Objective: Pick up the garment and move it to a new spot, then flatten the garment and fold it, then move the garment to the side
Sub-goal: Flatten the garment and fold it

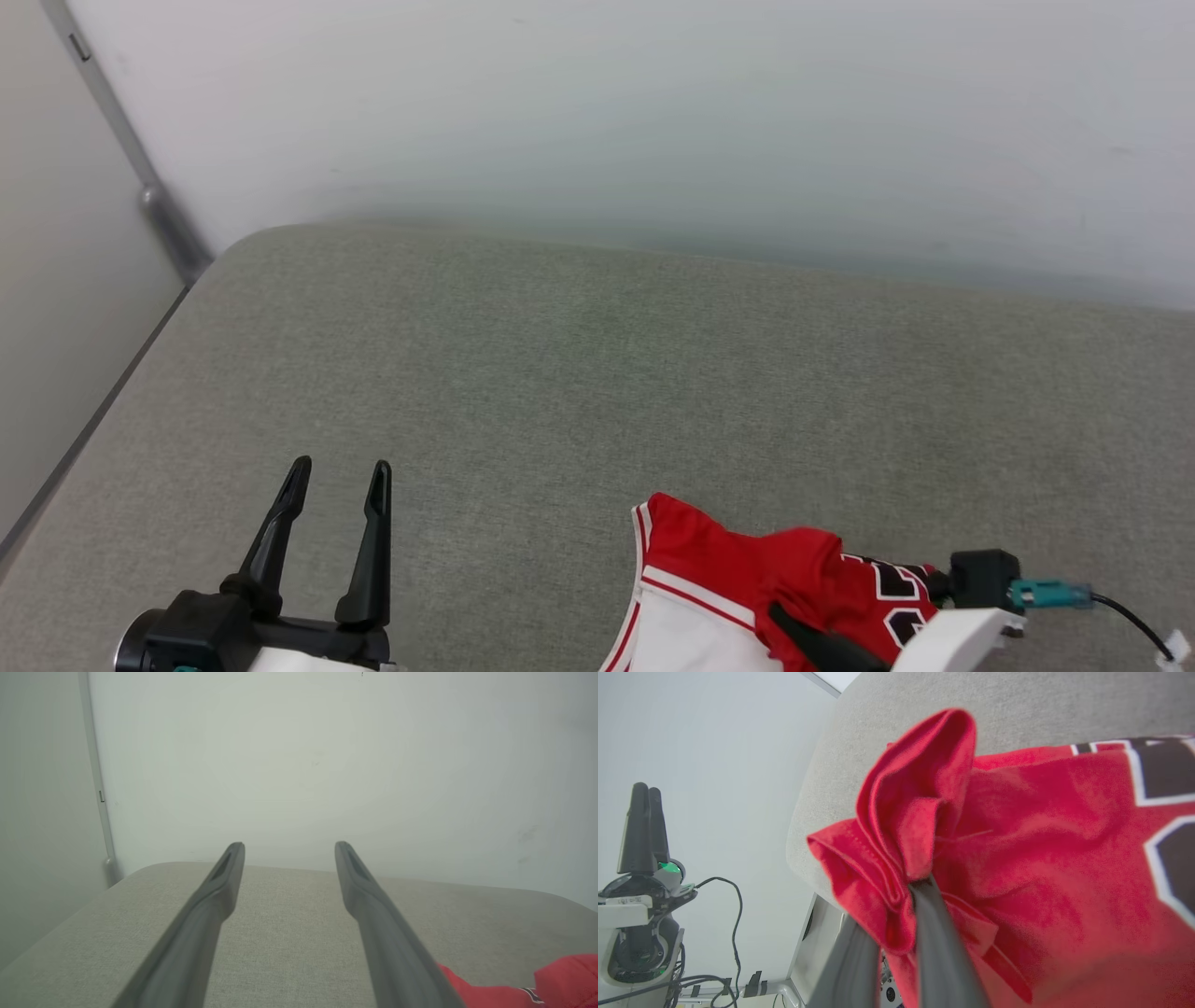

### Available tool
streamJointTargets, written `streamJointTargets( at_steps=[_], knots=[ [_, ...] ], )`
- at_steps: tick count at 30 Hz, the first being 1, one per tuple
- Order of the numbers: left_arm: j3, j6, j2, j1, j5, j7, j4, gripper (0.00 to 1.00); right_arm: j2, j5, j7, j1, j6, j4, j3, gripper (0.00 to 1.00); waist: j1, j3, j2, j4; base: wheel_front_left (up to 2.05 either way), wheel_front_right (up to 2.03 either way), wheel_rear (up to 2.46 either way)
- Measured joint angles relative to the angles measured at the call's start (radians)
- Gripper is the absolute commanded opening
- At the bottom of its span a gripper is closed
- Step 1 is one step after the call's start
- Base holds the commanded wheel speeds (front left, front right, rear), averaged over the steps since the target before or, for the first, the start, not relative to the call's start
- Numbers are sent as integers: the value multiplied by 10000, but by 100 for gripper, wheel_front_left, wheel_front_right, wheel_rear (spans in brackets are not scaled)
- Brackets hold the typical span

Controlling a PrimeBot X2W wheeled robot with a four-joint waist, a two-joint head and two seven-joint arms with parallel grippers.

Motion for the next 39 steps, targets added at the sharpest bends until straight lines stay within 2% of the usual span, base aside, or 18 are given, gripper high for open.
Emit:
streamJointTargets(
  at_steps=[7,13,14,15,22,27,30,33,36,39],
  knots=[
    [-61,0,58,-5,-23,0,46,100,2,704,-1306,-1370,2,1818,959,0,0,36,0,378,0,0,0],
    [-94,0,100,-72,-27,0,61,100,4,784,-2033,-2291,2,3678,1603,0,0,79,0,632,0,0,0],
    [-84,0,102,-72,-29,0,63,100,6,750,-2203,-2390,0,3937,1705,33,0,82,0,654,0,0,0],
    [-75,0,105,-72,-29,0,73,100,-2,679,-2362,-2492,0,4140,1852,100,0,88,0,668,0,0,0],
    [-2,0,88,-47,-27,0,136,100,17,1576,-2533,-2905,2,4242,3423,100,0,58,0,575,0,0,0],
    [19,0,59,-31,-23,0,123,100,15,1499,-2658,-3135,0,4010,3298,100,0,-16,0,330,0,0,0],
    [40,0,65,-12,-25,0,107,100,17,562,-2656,-3401,2,3799,2713,100,0,-50,0,128,0,0,0],
    [52,0,65,-14,-29,0,82,100,-29,-1402,-2525,-3585,2,3432,1779,100,0,-60,0,-101,0,0,0],
    [10,0,50,-34,-33,0,63,100,-401,-3227,-2383,-3591,0,2596,1030,100,0,-38,0,-327,0,0,0],
    [0,0,48,-148,-98,0,84,100,-913,-4422,-2546,-3437,2,1758,257,100,0,1,0,-528,0,0,0]
  ],
)
